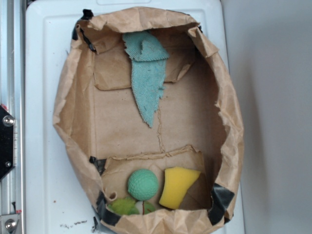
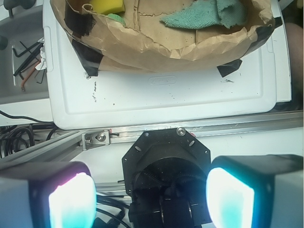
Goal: Grab the blue cloth.
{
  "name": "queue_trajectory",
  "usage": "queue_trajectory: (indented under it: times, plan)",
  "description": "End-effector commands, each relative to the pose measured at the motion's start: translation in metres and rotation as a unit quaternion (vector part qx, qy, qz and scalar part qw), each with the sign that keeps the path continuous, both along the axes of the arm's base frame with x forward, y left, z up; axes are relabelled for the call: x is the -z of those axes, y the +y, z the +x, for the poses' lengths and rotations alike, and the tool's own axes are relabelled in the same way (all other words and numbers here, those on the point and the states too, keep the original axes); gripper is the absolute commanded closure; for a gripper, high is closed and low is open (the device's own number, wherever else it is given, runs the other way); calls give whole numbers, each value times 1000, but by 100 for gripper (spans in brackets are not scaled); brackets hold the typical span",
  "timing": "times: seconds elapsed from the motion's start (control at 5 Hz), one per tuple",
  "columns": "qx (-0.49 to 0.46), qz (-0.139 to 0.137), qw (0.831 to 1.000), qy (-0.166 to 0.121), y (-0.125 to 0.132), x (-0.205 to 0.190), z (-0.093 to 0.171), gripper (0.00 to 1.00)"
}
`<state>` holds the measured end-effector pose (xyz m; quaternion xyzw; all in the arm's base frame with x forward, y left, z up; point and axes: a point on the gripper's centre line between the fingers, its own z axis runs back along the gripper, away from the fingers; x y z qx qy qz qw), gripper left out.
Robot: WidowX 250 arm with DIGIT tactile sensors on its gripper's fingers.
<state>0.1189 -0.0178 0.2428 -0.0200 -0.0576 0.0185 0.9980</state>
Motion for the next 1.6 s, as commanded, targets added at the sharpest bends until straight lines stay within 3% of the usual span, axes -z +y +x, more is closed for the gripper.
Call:
queue_trajectory:
  times: [0.0, 0.4, 0.6, 0.8, 1.0, 1.2, 1.4]
  plan:
    - [0, 0, 1000, 0, 0, 0, 0, 0]
    - [-112, -21, 993, -31, -10, 13, 70, 0]
    - [-223, -33, 974, -37, 4, 26, 119, 0]
    - [-342, -48, 937, -56, 21, 39, 150, 0]
    - [-447, -35, 890, -79, 38, 53, 166, 0]
    - [-507, -4, 857, -95, 50, 68, 174, 0]
    - [-532, 35, 837, -120, 61, 84, 176, 0]
